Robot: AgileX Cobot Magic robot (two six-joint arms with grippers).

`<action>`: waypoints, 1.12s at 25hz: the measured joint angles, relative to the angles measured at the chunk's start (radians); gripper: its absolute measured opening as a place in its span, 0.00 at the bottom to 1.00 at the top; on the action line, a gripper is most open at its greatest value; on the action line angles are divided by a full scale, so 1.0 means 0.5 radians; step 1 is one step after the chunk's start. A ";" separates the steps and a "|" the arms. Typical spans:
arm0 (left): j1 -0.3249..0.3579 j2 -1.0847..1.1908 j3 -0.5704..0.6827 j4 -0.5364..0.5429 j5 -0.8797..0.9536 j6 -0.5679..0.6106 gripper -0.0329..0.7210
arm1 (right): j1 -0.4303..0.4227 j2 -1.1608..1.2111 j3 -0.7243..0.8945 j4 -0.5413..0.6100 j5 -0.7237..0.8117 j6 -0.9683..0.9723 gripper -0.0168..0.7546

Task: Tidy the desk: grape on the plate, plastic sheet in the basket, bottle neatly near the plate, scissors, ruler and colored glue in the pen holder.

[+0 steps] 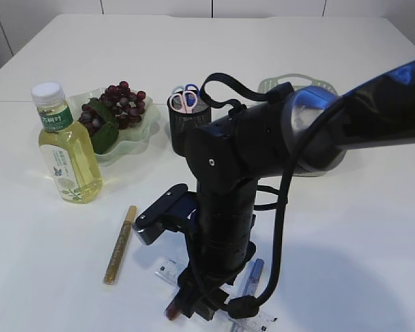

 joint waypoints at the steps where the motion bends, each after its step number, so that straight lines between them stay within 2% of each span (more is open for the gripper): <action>1: 0.000 0.000 0.000 0.000 0.000 0.000 0.43 | 0.000 0.000 0.000 0.000 0.004 0.000 0.66; 28: 0.000 0.000 0.000 0.000 0.000 0.000 0.42 | 0.000 0.052 -0.023 -0.004 0.067 0.000 0.66</action>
